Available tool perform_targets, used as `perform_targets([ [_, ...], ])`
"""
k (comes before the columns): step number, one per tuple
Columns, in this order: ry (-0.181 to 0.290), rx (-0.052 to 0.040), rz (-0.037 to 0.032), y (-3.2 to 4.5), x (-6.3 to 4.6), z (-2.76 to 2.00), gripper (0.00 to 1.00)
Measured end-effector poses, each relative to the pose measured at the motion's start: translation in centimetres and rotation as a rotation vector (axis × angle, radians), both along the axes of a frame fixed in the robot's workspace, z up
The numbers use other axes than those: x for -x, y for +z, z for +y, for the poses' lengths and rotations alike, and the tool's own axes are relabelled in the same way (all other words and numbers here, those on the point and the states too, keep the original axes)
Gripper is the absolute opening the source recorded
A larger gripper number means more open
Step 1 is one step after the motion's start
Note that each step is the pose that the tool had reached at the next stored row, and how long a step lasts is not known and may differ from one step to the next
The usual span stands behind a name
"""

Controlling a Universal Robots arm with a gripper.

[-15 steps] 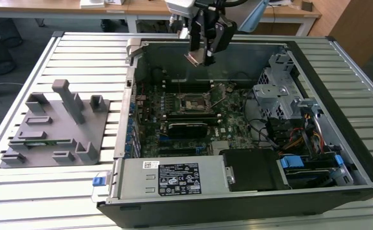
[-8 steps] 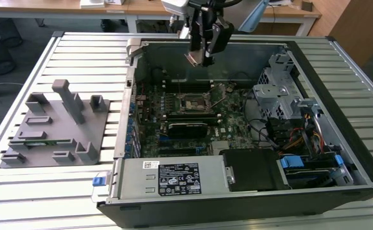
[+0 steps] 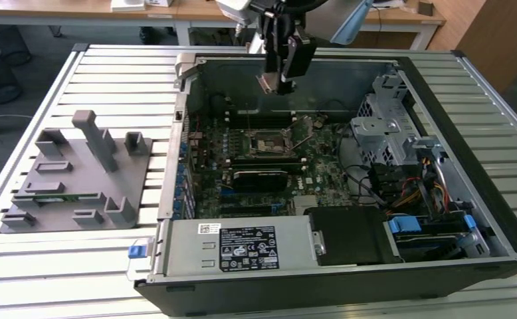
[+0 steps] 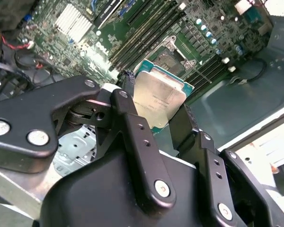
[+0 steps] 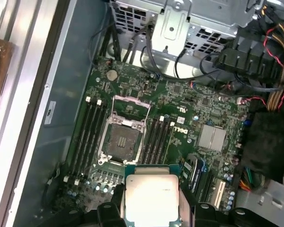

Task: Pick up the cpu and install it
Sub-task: 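Place the cpu into insertion slot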

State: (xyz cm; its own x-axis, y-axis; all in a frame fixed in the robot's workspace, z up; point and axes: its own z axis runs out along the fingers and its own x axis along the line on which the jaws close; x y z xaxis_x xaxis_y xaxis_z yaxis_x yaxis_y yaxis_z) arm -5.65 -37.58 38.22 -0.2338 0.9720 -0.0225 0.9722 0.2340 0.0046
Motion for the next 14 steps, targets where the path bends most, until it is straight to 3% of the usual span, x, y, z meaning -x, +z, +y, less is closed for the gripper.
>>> perform_targets([
  [7,-0.009,-0.0077,0.0,-0.57,-0.01,0.5,0.54],
  [14,-0.108,-0.0077,-0.0004,-0.96,-0.01,0.51,0.54],
])
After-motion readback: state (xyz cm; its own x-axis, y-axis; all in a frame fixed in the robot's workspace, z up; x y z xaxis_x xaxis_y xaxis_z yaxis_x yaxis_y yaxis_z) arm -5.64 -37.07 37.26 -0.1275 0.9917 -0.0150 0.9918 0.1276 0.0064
